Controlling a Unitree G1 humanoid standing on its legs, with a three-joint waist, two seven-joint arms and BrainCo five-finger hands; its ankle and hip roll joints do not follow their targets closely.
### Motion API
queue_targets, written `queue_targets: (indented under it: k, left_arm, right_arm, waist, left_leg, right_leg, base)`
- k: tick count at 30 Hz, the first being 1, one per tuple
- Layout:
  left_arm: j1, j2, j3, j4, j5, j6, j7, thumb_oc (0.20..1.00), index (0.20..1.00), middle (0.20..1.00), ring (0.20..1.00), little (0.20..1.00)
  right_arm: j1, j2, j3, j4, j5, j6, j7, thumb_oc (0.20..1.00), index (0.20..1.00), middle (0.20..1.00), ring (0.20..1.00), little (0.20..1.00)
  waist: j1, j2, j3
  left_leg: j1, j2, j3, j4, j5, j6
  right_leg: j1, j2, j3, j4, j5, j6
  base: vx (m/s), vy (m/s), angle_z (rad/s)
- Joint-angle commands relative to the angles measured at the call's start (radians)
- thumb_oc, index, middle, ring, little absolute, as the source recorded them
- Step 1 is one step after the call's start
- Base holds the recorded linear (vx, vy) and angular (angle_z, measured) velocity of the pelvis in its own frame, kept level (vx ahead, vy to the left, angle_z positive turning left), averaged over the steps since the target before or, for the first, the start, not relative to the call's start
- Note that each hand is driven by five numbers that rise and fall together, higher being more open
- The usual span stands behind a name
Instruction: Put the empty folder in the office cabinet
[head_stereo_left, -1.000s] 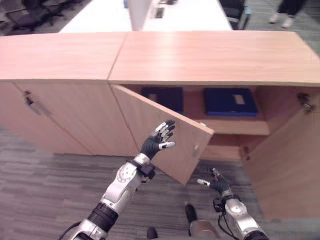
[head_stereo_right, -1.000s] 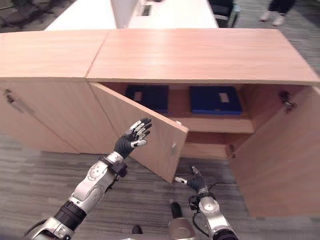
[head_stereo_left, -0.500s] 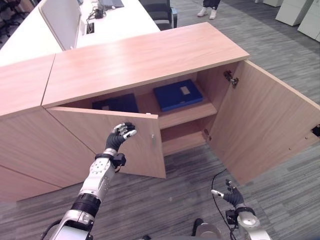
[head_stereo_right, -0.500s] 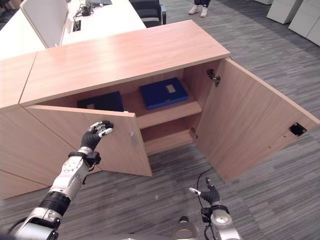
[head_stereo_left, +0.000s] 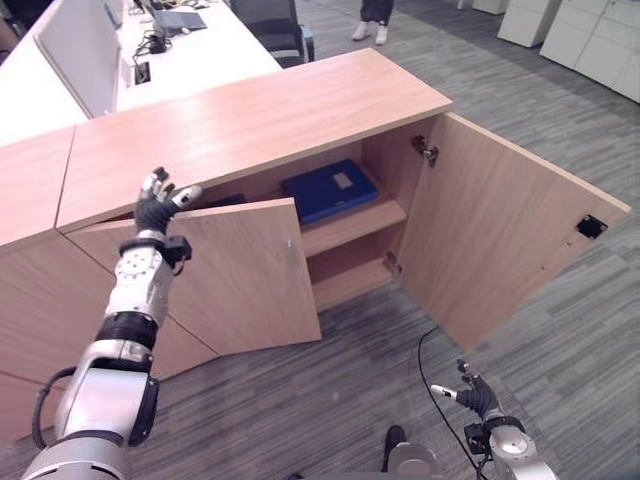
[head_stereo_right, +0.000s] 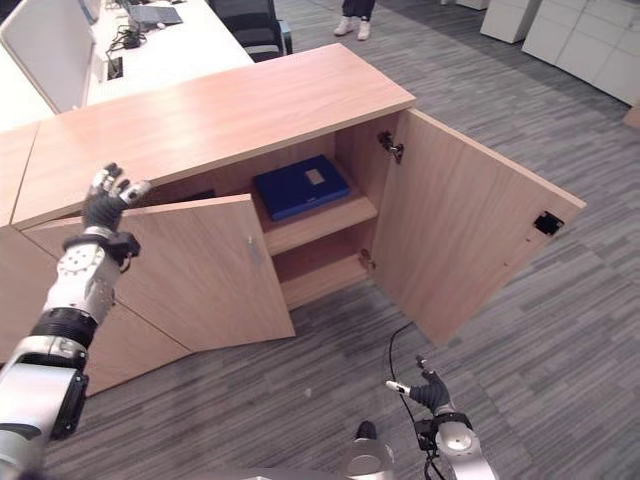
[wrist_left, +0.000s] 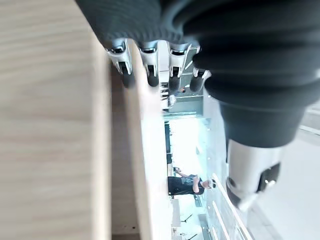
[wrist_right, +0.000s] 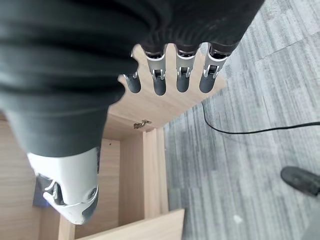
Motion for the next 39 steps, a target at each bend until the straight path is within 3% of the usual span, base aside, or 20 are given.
queue_targets:
  k: [1,9,17,20,21,22,24,25,26,28,29,33,36,39]
  left_arm:
    - [-0.118,0.067,0.022,0.034,-0.015,-0.07,0.016,1.0,1.0,1.0,1.0,1.0]
    - [-0.128,0.062,0.014,0.015,0.0,-0.081,0.021,1.0,1.0,1.0,1.0,1.0]
    - [0.122,-0.071,-0.021,-0.317,0.11,-0.104,0.002,1.0,1.0,1.0,1.0,1.0]
    - [0.29,-0.127,-0.046,-0.519,0.181,-0.101,-0.053,1.0,1.0,1.0,1.0,1.0]
    - [0.405,-0.154,-0.045,-0.659,0.187,-0.101,-0.114,1.0,1.0,1.0,1.0,1.0]
    - [0.406,-0.154,-0.045,-0.661,0.187,-0.1,-0.114,1.0,1.0,1.0,1.0,1.0]
    - [0.541,-0.177,-0.049,-0.817,0.133,-0.087,-0.22,1.0,1.0,1.0,1.0,1.0]
    - [0.548,-0.176,-0.046,-0.824,0.131,-0.084,-0.223,1.0,1.0,1.0,1.0,1.0]
    - [0.615,-0.152,-0.065,-0.918,0.109,-0.067,-0.306,1.0,1.0,1.0,1.0,1.0]
    - [0.65,-0.131,-0.07,-0.96,0.104,-0.057,-0.339,1.0,1.0,1.0,1.0,1.0]
    - [0.706,-0.098,-0.077,-1.009,0.077,-0.038,-0.402,1.0,1.0,1.0,1.0,1.0]
    - [0.763,-0.066,-0.108,-0.972,0.051,-0.007,-0.462,1.0,1.0,1.0,1.0,1.0]
    - [0.796,-0.081,-0.11,-0.841,0.12,-0.012,-0.405,1.0,1.0,1.0,1.0,1.0]
    - [0.788,-0.136,-0.114,-0.725,0.157,-0.01,-0.336,1.0,1.0,1.0,1.0,1.0]
  right_arm:
    - [-0.017,0.025,0.015,-0.037,0.01,-0.054,0.005,1.0,1.0,1.0,1.0,1.0]
    - [-0.009,0.035,0.013,-0.024,0.017,-0.056,0.01,1.0,1.0,1.0,1.0,1.0]
    - [-0.027,0.07,0.002,-0.004,0.0,-0.053,0.001,1.0,1.0,1.0,1.0,1.0]
    - [-0.038,0.092,-0.018,0.026,-0.014,-0.046,-0.001,1.0,1.0,1.0,1.0,1.0]
    - [-0.039,0.105,-0.034,0.045,-0.02,-0.041,-0.002,1.0,1.0,1.0,1.0,1.0]
    - [-0.038,0.105,-0.034,0.045,-0.02,-0.042,-0.002,1.0,1.0,1.0,1.0,1.0]
    - [-0.038,0.121,-0.051,0.067,-0.03,-0.037,-0.001,1.0,1.0,1.0,1.0,1.0]
    - [-0.036,0.121,-0.049,0.069,-0.03,-0.038,-0.001,1.0,1.0,1.0,1.0,1.0]
    - [-0.039,0.128,-0.058,0.097,-0.04,-0.034,0.005,1.0,1.0,1.0,1.0,1.0]
    - [-0.039,0.129,-0.058,0.107,-0.047,-0.034,0.008,1.0,1.0,1.0,1.0,1.0]
    - [-0.041,0.128,-0.051,0.129,-0.061,-0.036,0.017,1.0,1.0,1.0,1.0,1.0]
    - [-0.055,0.121,-0.036,0.163,-0.063,-0.034,0.033,1.0,1.0,1.0,1.0,1.0]
    - [-0.091,0.11,-0.032,0.154,-0.042,-0.033,0.027,1.0,1.0,1.0,1.0,1.0]
    - [-0.098,0.106,-0.034,0.149,-0.014,-0.032,0.019,1.0,1.0,1.0,1.0,1.0]
  waist:
    - [0.0,-0.047,-0.025]
    - [0.003,-0.063,-0.029]
    - [0.05,-0.083,-0.022]
    - [0.081,-0.086,-0.019]
    - [0.103,-0.085,-0.019]
    - [0.102,-0.085,-0.02]
    - [0.13,-0.081,-0.018]
    - [0.128,-0.081,-0.02]
    - [0.146,-0.076,-0.017]
    - [0.15,-0.076,-0.019]
    - [0.162,-0.072,-0.018]
    - [0.17,-0.067,-0.012]
    - [0.172,-0.056,0.004]
    - [0.159,-0.047,0.016]
  left_leg:
    - [0.004,-0.039,-0.062,-0.004,-0.054,-0.004]
    - [0.0,-0.043,-0.069,-0.004,-0.052,-0.002]
    - [-0.004,-0.046,-0.105,-0.004,-0.049,0.008]
    - [-0.005,-0.048,-0.122,-0.004,-0.05,0.013]
    - [-0.005,-0.051,-0.133,-0.004,-0.052,0.018]
    - [-0.005,-0.051,-0.133,-0.004,-0.052,0.018]
    - [-0.006,-0.055,-0.146,-0.004,-0.052,0.022]
    - [-0.006,-0.055,-0.147,-0.004,-0.052,0.022]
    - [-0.009,-0.057,-0.155,-0.004,-0.051,0.024]
    - [-0.01,-0.059,-0.157,-0.004,-0.051,0.025]
    - [-0.012,-0.061,-0.158,-0.004,-0.05,0.027]
    - [-0.015,-0.062,-0.158,-0.004,-0.049,0.031]
    - [-0.017,-0.052,-0.142,-0.004,-0.042,0.03]
    - [-0.019,-0.045,-0.142,-0.004,-0.034,0.029]
  right_leg:
    - [0.039,-0.072,0.088,-0.026,0.066,0.168]
    - [0.04,-0.076,0.091,-0.017,0.077,0.172]
    - [0.055,-0.085,0.061,0.003,0.066,0.167]
    - [0.067,-0.091,0.039,0.007,0.058,0.164]
    - [0.075,-0.097,0.024,0.011,0.055,0.163]
    - [0.075,-0.097,0.024,0.011,0.055,0.163]
    - [0.083,-0.106,0.005,0.015,0.056,0.163]
    - [0.084,-0.106,0.004,0.015,0.056,0.163]
    - [0.087,-0.114,-0.008,0.018,0.063,0.165]
    - [0.087,-0.117,-0.014,0.02,0.066,0.167]
    - [0.084,-0.125,-0.021,0.027,0.076,0.17]
    - [0.07,-0.136,-0.026,0.064,0.091,0.174]
    - [0.036,-0.142,-0.061,0.131,0.097,0.18]
    - [0.001,-0.126,-0.042,0.176,0.096,0.181]
  base:
    - [0.0,0.006,-0.04]
    - [0.0,0.002,0.0]
    - [-0.03,-0.011,0.11]
    - [-0.03,-0.008,0.21]
    - [-0.03,0.003,0.27]
    - [-0.04,0.002,0.28]
    - [-0.03,0.006,0.16]
    - [-0.04,0.009,0.16]
    - [-0.04,0.01,0.25]
    - [-0.04,0.015,0.27]
    - [-0.06,0.018,0.2]
    - [-0.03,0.009,0.04]
    - [-0.07,0.018,-0.08]
    - [-0.02,-0.015,-0.07]
